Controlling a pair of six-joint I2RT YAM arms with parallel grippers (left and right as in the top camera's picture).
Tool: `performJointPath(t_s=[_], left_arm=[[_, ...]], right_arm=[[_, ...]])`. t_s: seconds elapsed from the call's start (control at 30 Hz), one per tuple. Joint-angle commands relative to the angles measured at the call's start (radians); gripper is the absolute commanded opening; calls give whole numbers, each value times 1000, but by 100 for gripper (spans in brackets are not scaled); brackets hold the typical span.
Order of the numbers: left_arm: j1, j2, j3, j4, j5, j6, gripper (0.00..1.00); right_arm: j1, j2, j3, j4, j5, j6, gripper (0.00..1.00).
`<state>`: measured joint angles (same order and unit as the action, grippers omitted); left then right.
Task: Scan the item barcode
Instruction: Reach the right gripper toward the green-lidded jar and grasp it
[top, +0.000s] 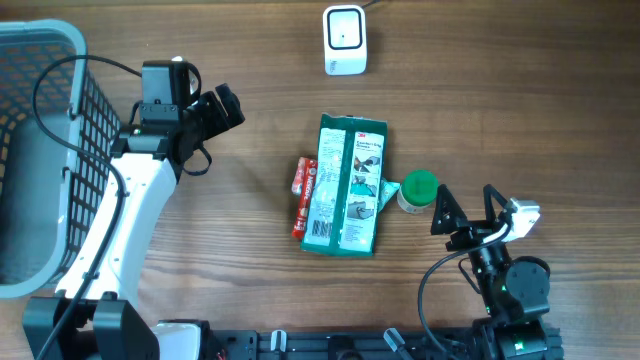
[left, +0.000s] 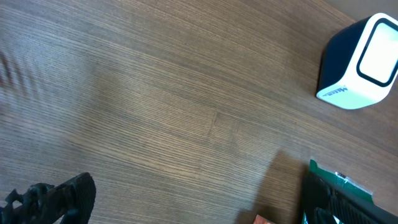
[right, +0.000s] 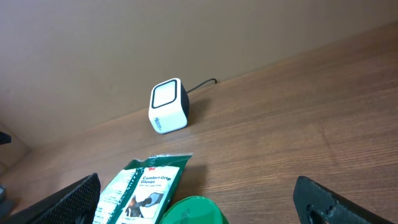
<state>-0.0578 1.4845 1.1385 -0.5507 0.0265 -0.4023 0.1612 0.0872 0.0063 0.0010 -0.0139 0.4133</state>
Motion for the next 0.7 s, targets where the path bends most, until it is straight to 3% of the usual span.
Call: performJointPath(t_s=[0.0,0.17,0.37,0.67], left_arm=[[4,2,8,-1,-13,2,100],[4,2,8,-1,-13,2,100],[4,2,8,-1,-13,2,100],[4,2,8,-1,-13,2,100]], right_arm=[[4,6,-1,5,17,-18,100],[4,6,-1,6,13,-11,100],[4,6,-1,0,-45,108,100],[4,6,36,-50,-143,79,100]])
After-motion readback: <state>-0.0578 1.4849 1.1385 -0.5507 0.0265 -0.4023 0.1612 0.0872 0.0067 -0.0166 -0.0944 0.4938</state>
